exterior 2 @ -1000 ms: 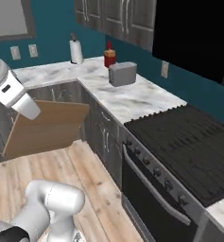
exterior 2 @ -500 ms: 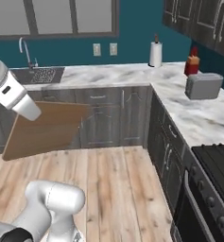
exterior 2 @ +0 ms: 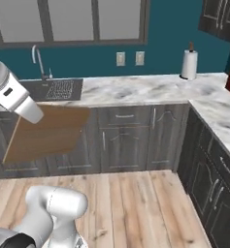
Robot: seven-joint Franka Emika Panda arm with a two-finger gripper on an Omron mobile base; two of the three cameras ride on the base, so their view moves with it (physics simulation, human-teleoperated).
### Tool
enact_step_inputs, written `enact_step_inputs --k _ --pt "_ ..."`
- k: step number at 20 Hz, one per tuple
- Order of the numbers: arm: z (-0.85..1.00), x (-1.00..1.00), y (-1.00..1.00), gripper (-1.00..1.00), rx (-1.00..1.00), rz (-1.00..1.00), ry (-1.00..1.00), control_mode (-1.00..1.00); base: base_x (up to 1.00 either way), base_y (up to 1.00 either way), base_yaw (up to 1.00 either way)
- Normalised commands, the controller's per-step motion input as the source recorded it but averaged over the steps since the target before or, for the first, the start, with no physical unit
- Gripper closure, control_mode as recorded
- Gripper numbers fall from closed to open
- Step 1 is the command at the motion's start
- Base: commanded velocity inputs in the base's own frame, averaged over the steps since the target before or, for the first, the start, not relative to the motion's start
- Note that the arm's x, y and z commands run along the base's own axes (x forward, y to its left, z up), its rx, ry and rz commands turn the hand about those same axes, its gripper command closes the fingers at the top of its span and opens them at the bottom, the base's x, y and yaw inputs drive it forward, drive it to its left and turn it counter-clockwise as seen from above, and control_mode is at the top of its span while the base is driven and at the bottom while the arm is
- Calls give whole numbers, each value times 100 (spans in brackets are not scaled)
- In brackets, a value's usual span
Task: Move the cutting board and knife to the sink. Then move spray from the cabinet to the counter.
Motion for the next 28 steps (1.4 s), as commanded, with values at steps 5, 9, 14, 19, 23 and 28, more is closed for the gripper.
enact_step_inputs --k 5,9,14,19,23,28 --pt "0 0 0 100 0 0 0 100 94 100 0" --pt "0 0 0 100 0 0 0 100 99 100 0" --pt "0 0 0 100 0 0 0 100 100 100 0" --pt "0 0 0 100 0 0 0 100 100 90 -1" --pt "0 0 0 100 0 0 0 100 97 84 -1" --pt "0 0 0 100 0 0 0 100 86 68 0"
